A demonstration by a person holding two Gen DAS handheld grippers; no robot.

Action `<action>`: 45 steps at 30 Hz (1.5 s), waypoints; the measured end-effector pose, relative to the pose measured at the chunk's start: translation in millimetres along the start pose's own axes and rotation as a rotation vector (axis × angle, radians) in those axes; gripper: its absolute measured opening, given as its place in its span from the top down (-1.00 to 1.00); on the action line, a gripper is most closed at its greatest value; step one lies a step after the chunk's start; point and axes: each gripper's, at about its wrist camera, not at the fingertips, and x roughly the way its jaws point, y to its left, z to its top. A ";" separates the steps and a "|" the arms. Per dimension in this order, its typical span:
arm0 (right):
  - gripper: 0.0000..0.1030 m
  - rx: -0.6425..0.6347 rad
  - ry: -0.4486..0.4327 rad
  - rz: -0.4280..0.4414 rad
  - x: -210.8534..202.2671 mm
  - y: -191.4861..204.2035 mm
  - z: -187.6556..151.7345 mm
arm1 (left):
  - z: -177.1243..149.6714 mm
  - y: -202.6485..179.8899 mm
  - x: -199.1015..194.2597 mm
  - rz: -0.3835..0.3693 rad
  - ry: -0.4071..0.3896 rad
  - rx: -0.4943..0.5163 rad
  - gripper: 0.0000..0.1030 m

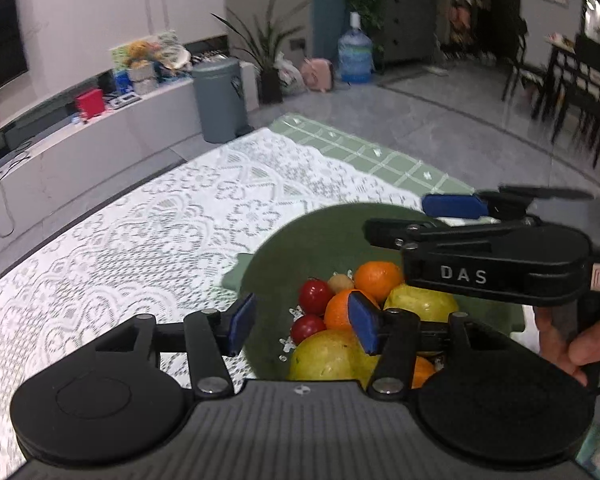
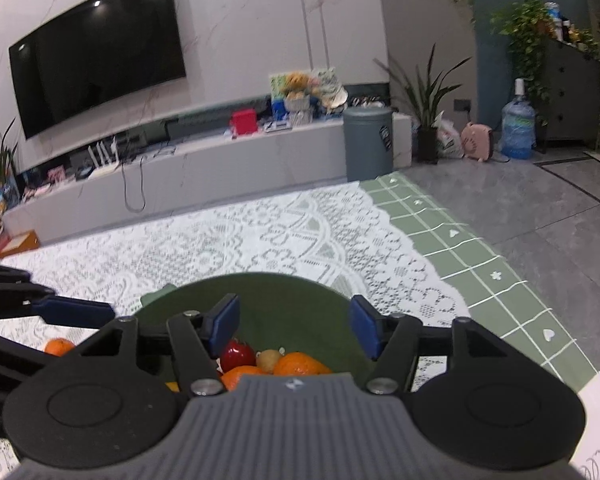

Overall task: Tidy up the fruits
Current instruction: 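Lower both fruits into the colander and open both grippers, then withdraw both grippers toward the last orange and kiwi on the table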

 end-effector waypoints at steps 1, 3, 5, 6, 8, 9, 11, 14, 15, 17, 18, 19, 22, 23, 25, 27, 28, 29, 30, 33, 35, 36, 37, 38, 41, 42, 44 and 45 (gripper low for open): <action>-0.21 0.001 -0.009 -0.002 -2.8 1.0 -0.9 | -1.5 1.8 -5.6 0.006 -0.013 -0.016 -0.24; -0.22 -0.002 -0.027 -0.006 -9.5 5.9 -3.7 | -4.4 5.2 -16.1 0.022 -0.036 -0.037 -0.25; -0.23 -0.020 -0.041 -0.010 -15.9 14.1 -7.1 | -9.0 8.3 -25.7 0.036 -0.057 -0.057 -0.27; -0.23 -0.032 -0.049 -0.014 -19.1 19.3 -9.3 | -11.9 9.9 -30.5 0.034 -0.064 -0.068 -0.29; -0.27 -0.049 -0.062 -0.013 -25.4 30.1 -14.4 | -18.0 13.6 -39.6 0.031 -0.076 -0.092 -0.29; -0.28 -0.052 -0.069 -0.010 -28.4 35.4 -17.3 | -22.0 15.6 -44.6 0.036 -0.080 -0.100 -0.29; -0.28 -0.052 -0.082 0.002 -34.5 44.7 -23.9 | -28.5 17.5 -52.6 0.058 -0.090 -0.103 -0.30; -0.28 -0.051 -0.090 0.037 -44.4 60.5 -36.9 | -40.6 19.6 -64.1 0.102 -0.104 -0.096 -0.31; -0.29 -0.060 -0.093 0.046 -47.7 67.1 -41.9 | -44.9 20.4 -67.9 0.114 -0.108 -0.099 -0.31; -0.29 -0.095 -0.100 0.061 -53.7 80.0 -50.5 | -55.1 25.0 -75.3 0.131 -0.112 -0.113 -0.31; -0.29 -0.114 -0.106 0.068 -56.6 87.4 -55.4 | -59.6 27.6 -78.0 0.139 -0.115 -0.127 -0.31; -0.29 -0.126 -0.112 0.073 -58.6 92.4 -58.8 | -64.5 30.6 -81.0 0.146 -0.117 -0.143 -0.31; -0.29 -0.157 -0.124 0.097 -64.4 107.2 -69.1 | -77.6 39.1 -86.5 0.165 -0.117 -0.196 -0.31; -0.30 -0.169 -0.125 0.102 -65.4 111.4 -72.0 | -82.3 42.6 -87.8 0.172 -0.115 -0.211 -0.31; -0.33 -0.200 -0.126 0.104 -66.4 120.5 -78.9 | -92.8 49.0 -90.1 0.188 -0.113 -0.237 -0.32; -0.37 -0.226 -0.130 0.106 -66.7 127.7 -84.7 | -102.1 54.8 -93.0 0.203 -0.113 -0.255 -0.32; -0.37 -0.233 -0.131 0.108 -67.1 130.7 -87.1 | -108.0 56.9 -96.0 0.205 -0.114 -0.264 -0.32; -0.36 -0.239 -0.133 0.111 -66.6 134.2 -89.6 | -114.5 60.3 -98.4 0.207 -0.115 -0.278 -0.32; -0.35 -0.246 -0.133 0.117 -65.9 137.0 -91.5 | -118.7 63.8 -98.5 0.211 -0.114 -0.295 -0.32; -0.35 -0.288 -0.146 0.137 -65.0 148.2 -96.1 | -131.7 75.6 -99.3 0.217 -0.102 -0.342 -0.32; -0.35 -0.309 -0.151 0.151 -65.7 155.0 -99.9 | -139.7 81.5 -99.9 0.211 -0.093 -0.357 -0.20; -0.35 -0.320 -0.150 0.150 -64.4 158.2 -101.3 | -142.6 83.5 -99.8 0.216 -0.094 -0.359 -0.15; -0.35 -0.334 -0.147 0.147 -62.5 161.4 -102.6 | -145.5 84.9 -101.0 0.219 -0.101 -0.362 -0.14; -0.34 -0.347 -0.139 0.150 -60.4 164.0 -104.0 | -147.6 86.2 -101.8 0.223 -0.108 -0.365 -0.11; -0.28 -0.361 -0.107 0.170 -52.3 170.0 -105.0 | -149.8 89.7 -99.4 0.235 -0.104 -0.371 -0.04; -0.23 -0.363 -0.096 0.177 -50.7 171.1 -105.7 | -150.8 91.1 -98.4 0.233 -0.104 -0.373 -0.02; -0.20 -0.375 -0.072 0.192 -45.6 174.6 -106.8 | -152.2 93.7 -95.5 0.240 -0.099 -0.377 0.00; -0.20 -0.380 -0.063 0.199 -42.3 176.3 -106.8 | -153.1 95.3 -93.8 0.240 -0.097 -0.378 0.03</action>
